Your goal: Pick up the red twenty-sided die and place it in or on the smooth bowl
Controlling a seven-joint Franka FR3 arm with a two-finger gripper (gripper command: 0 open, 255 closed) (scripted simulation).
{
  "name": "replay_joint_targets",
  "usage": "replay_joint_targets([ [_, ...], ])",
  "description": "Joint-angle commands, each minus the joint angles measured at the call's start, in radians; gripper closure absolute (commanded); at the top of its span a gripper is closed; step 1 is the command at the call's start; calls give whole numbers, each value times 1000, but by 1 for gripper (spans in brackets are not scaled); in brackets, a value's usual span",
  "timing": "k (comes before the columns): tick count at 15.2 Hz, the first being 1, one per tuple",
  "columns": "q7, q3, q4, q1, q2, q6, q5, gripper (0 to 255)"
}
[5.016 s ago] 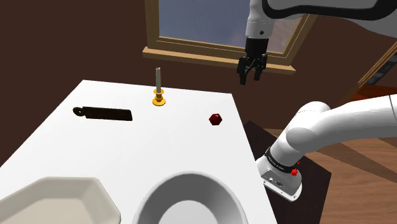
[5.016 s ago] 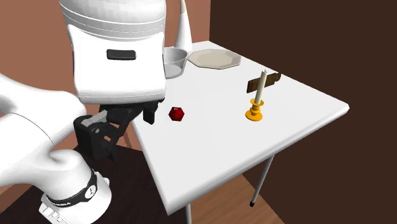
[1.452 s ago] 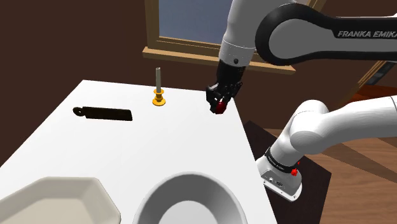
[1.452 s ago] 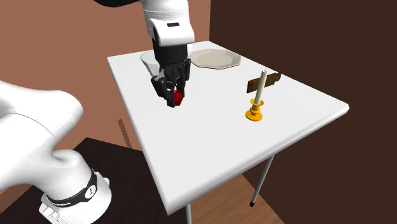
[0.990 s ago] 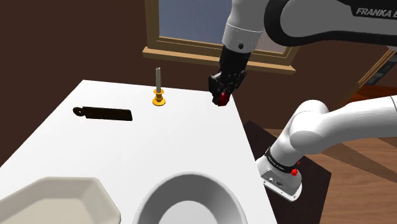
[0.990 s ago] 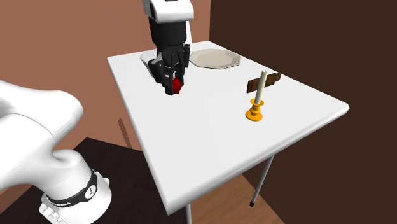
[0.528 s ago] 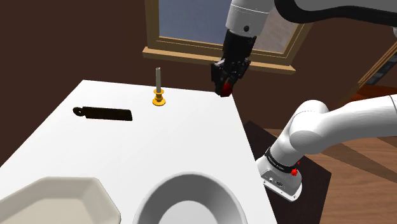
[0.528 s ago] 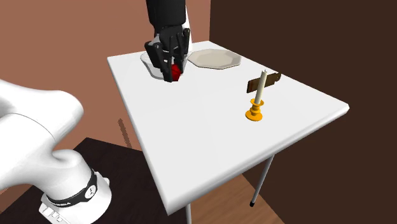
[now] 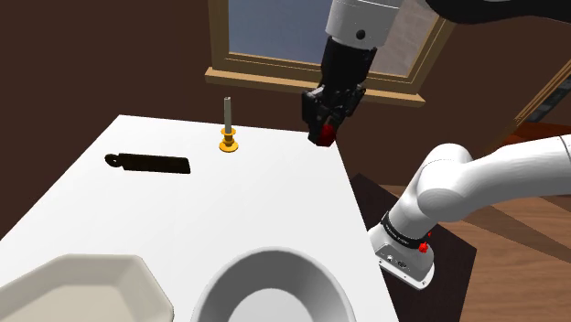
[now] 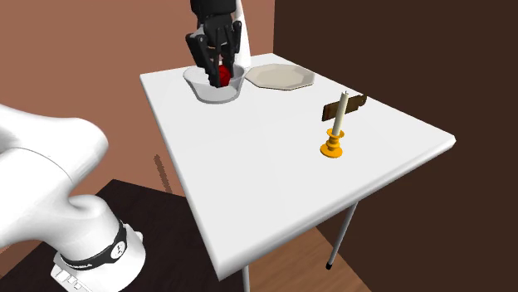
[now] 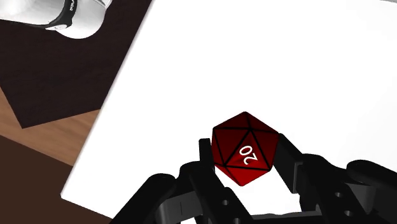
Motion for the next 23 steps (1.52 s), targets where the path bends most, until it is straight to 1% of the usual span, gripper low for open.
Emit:
replay_joint_targets([
  [1, 54, 47, 34, 8, 15, -5, 26, 255],
  [7, 204, 187, 120, 23, 62, 2, 91, 255],
  [13, 360, 348, 242, 4, 146, 19, 126, 255],
  [17, 472, 479, 345, -36, 223, 35, 125, 255],
  [19, 531, 558, 404, -68, 270, 43, 113, 255],
  [21, 595, 652, 467, -113, 322, 52, 93, 255],
  [22, 612, 682, 485, -129, 336, 54, 86, 255],
  [23, 608, 683, 470, -127, 331, 66, 91, 255],
])
